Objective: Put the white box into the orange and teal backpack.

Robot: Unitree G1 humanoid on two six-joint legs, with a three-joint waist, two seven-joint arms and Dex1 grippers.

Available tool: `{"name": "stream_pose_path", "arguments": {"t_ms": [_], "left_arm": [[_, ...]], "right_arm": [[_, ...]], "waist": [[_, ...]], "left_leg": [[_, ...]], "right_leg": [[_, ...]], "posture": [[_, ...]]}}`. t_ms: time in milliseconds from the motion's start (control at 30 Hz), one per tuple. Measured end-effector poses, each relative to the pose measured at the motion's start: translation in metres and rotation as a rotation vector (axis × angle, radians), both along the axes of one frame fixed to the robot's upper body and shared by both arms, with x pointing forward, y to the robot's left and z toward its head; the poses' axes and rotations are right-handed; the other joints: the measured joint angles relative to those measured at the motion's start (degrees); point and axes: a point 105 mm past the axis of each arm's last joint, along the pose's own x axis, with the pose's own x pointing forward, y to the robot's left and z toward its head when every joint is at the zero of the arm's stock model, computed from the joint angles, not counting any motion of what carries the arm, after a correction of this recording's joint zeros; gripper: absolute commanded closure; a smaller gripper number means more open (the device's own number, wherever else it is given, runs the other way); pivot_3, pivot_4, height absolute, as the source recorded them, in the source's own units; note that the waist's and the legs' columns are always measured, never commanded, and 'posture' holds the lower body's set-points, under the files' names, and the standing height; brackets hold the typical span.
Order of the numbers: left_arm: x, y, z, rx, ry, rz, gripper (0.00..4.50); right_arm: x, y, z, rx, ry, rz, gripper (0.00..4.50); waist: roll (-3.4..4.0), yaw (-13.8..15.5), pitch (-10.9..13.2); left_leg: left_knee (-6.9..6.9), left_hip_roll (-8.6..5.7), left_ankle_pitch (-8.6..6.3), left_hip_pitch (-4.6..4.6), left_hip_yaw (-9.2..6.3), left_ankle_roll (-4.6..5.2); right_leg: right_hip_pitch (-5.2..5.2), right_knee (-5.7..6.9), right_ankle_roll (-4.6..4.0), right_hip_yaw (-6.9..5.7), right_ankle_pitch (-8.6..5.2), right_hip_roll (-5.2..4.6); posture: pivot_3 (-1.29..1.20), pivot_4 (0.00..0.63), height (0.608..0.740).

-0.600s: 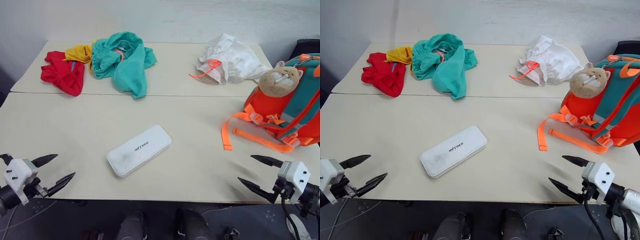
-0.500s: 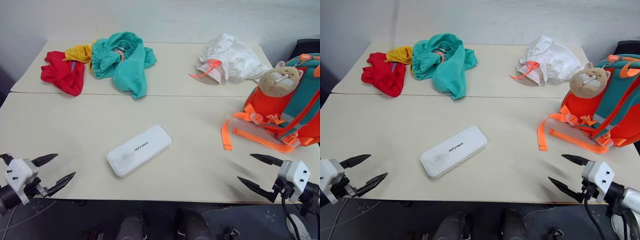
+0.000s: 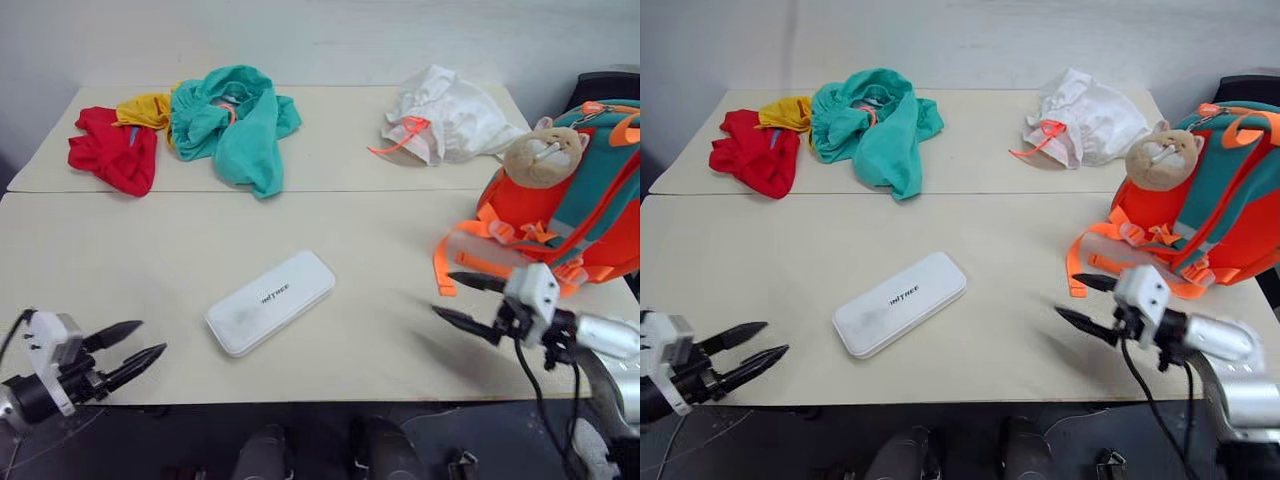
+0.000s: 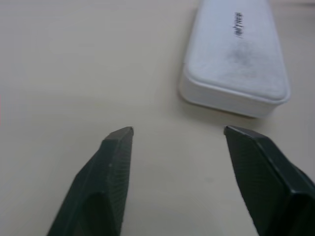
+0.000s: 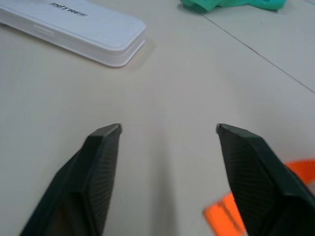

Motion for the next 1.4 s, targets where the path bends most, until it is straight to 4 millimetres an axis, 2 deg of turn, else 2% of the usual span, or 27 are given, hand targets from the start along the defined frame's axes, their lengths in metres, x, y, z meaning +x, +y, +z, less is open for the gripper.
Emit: {"name": "stream_pose_path", "arguments": {"t_ms": [100,200,233,367,533,633,800,967,1100,1200,1333,1400], "left_arm": [[0.001,-0.019,-0.003,0.002,-0.004,-0.033,3.30],[-0.002,-0.033,-0.018,0.061,0.045,-0.081,4.25],[-0.003,-0.035,-0.025,0.080,0.062,-0.078,4.48],[0.001,-0.042,-0.036,0.073,0.057,-0.030,4.48],[0.008,-0.054,-0.032,0.041,0.011,-0.024,4.48],[0.014,-0.056,-0.028,0.039,-0.014,-0.020,4.48],[0.024,-0.052,-0.030,0.044,-0.011,-0.004,4.48],[0.038,-0.052,-0.032,0.051,-0.012,-0.017,4.48],[0.055,-0.060,-0.032,0.068,-0.018,-0.068,4.48],[0.066,-0.072,-0.034,0.074,-0.014,-0.135,4.48],[0.077,-0.108,-0.034,0.053,-0.022,-0.282,4.48],[0.080,-0.113,-0.033,0.058,-0.027,-0.307,4.48]], "right_arm": [[0.019,0.030,-0.006,0.005,-0.016,0.022,3.48],[0.035,0.052,-0.014,0.029,-0.014,0.005,4.49],[0.040,0.061,-0.016,0.030,-0.017,0.004,4.50],[0.052,0.090,-0.026,0.036,-0.025,0.010,4.50],[0.058,0.121,-0.042,0.031,-0.009,0.044,4.50],[0.064,0.128,-0.043,0.030,-0.011,0.051,4.50],[0.060,0.125,-0.045,0.026,0.011,0.113,4.50],[0.043,0.106,-0.041,0.005,0.017,0.182,4.50],[0.024,0.087,-0.045,-0.035,0.069,0.208,4.50],[0.012,0.073,-0.051,-0.063,0.125,0.193,4.50],[-0.005,0.064,-0.053,-0.086,0.156,0.195,4.50],[-0.009,0.055,-0.055,-0.102,0.172,0.168,4.50]], "waist": [[0.00,0.2,0.0],[0.00,-0.1,0.0],[0.00,-0.1,0.0],[-0.01,-0.2,0.0],[-0.01,-0.3,0.0],[-0.01,-0.3,0.0],[-0.01,-0.2,0.0],[-0.01,0.0,0.0],[0.00,0.3,0.0],[0.00,0.6,0.0],[-0.01,1.3,0.0],[-0.02,1.3,0.0]], "left_leg": [[0.02,-0.02,0.03,-0.04,0.01,-0.02],[0.08,-0.08,0.04,-0.04,0.12,0.04],[0.10,-0.08,0.04,-0.04,0.14,0.05],[0.11,-0.05,0.05,-0.04,0.13,0.05],[0.14,-0.05,0.06,-0.04,0.14,0.04],[0.17,-0.04,0.06,-0.05,0.13,0.05],[0.18,-0.05,0.07,-0.05,0.12,0.07],[0.18,-0.06,0.06,-0.04,0.10,0.08],[0.19,-0.07,0.07,-0.01,0.10,0.07],[0.18,-0.08,0.07,-0.02,0.12,0.08],[0.19,-0.08,0.07,-0.02,0.13,0.07],[0.19,-0.08,0.07,-0.02,0.17,0.07]], "right_leg": [[-0.03,0.05,-0.01,-0.03,-0.01,0.02],[-0.04,0.12,-0.01,0.03,0.00,0.01],[-0.05,0.14,0.00,0.04,0.00,0.01],[-0.08,0.24,0.00,0.04,0.00,0.02],[-0.09,0.39,0.00,0.05,0.00,0.02],[-0.08,0.42,0.00,0.04,0.00,0.02],[-0.06,0.45,0.00,0.02,0.00,0.03],[-0.03,0.43,0.00,0.01,0.00,0.01],[-0.01,0.42,0.00,0.01,0.00,0.00],[-0.02,0.41,0.01,0.02,0.00,0.00],[-0.03,0.42,0.01,0.01,0.01,0.02],[-0.03,0.41,0.02,0.04,0.01,0.02]], "posture": [[0.00,0.150,0.740],[0.00,0.150,0.740],[0.00,0.150,0.740],[0.00,0.150,0.740],[0.00,0.150,0.740],[0.00,0.150,0.740],[0.00,0.150,0.740],[0.00,0.150,0.740],[0.00,0.150,0.740],[0.00,0.150,0.740],[0.00,0.150,0.740],[0.00,0.150,0.740]]}}
